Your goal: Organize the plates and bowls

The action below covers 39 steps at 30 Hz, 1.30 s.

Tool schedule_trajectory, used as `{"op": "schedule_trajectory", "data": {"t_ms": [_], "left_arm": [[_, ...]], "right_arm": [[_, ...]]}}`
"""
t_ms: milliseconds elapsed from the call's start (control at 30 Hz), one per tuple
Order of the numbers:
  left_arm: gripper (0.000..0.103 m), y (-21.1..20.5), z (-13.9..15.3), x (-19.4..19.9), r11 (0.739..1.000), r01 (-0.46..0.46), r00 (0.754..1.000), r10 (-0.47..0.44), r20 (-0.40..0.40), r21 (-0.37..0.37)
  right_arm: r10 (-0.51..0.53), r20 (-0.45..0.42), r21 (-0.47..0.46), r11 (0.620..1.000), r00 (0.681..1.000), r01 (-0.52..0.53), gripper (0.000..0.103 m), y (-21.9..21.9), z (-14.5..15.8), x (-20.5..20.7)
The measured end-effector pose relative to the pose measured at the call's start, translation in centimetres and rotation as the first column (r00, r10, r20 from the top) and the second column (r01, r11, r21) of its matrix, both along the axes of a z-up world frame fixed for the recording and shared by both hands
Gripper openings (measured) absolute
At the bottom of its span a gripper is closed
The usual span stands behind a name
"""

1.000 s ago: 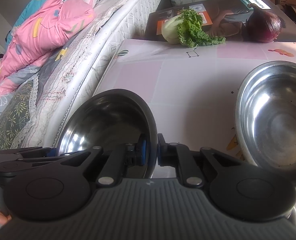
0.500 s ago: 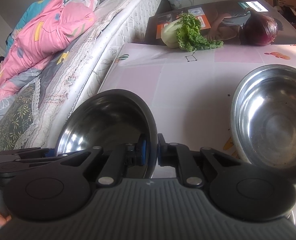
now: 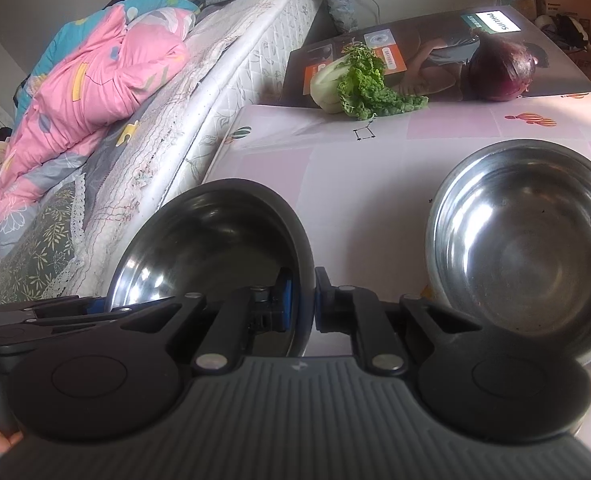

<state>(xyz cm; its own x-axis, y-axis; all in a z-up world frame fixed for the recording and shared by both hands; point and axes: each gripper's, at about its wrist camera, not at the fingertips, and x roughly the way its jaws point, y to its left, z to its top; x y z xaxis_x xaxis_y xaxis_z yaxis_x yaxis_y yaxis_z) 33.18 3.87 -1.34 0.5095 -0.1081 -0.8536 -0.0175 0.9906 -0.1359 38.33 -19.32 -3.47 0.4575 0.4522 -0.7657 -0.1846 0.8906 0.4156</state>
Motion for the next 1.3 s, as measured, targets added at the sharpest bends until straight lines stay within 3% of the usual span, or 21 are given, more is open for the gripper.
{"op": "schedule_trajectory", "data": {"t_ms": [600,900,1300], "left_arm": [[0.04,-10.3,1.3,3.6,0.994,0.109,0.994,-0.109,0.03,0.006],[0.04,-16.2,-1.3,6.0,0.981,0.19,0.982,-0.19,0.018,0.03],[0.04,-19.1,-3.5,7.3,0.97,0.228,0.973,-0.229,0.003,0.08]], "right_arm": [[-0.169,0.032,0.027,0.985,0.985,0.168,0.011,-11.1,1.5,0.9],[-0.264,0.005,0.023,0.964,0.965,0.264,0.011,-17.5,-1.5,2.0],[-0.301,-0.008,0.002,0.954,0.954,0.301,0.012,-19.5,-5.0,3.0]]}}
